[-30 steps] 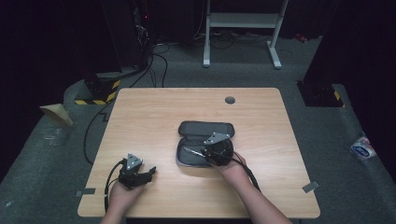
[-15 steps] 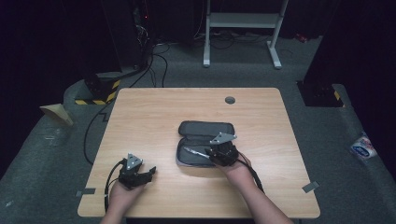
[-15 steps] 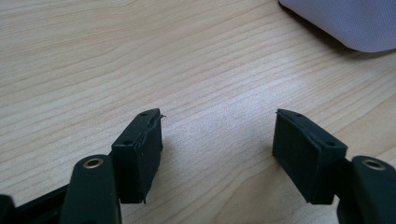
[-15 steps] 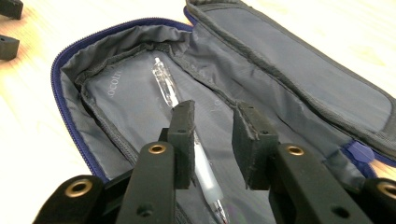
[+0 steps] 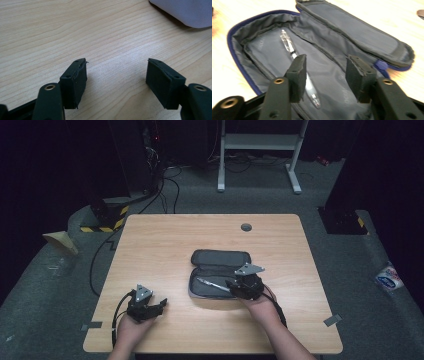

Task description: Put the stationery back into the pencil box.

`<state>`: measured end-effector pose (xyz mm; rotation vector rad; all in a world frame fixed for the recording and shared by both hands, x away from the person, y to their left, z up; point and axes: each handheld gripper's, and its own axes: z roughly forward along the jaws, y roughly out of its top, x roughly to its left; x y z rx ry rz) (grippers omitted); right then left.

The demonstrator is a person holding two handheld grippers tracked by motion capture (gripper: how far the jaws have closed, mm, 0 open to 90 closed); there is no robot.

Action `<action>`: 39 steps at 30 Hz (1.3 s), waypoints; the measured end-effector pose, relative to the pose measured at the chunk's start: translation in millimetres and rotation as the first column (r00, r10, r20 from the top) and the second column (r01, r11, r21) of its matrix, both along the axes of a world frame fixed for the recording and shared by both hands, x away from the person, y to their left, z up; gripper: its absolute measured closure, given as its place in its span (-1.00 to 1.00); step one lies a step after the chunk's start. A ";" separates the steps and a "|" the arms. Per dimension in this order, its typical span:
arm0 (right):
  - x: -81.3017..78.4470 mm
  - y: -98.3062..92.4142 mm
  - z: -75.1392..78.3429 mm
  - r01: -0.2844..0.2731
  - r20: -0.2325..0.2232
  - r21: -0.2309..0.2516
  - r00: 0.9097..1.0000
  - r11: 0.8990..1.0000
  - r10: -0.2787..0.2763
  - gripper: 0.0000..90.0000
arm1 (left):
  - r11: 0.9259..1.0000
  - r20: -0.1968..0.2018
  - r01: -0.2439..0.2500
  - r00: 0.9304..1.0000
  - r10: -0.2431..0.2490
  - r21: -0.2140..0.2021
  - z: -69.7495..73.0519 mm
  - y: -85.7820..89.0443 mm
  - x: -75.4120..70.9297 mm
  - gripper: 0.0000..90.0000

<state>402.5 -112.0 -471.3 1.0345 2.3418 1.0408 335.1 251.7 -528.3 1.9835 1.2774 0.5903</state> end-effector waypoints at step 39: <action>-22.1 -132.9 -49.4 0.306 -0.025 -0.036 0.951 0.951 -0.307 -0.18 | 1.000 0.001 -0.002 1.000 0.002 0.000 -0.1 -0.3 -0.2 -0.26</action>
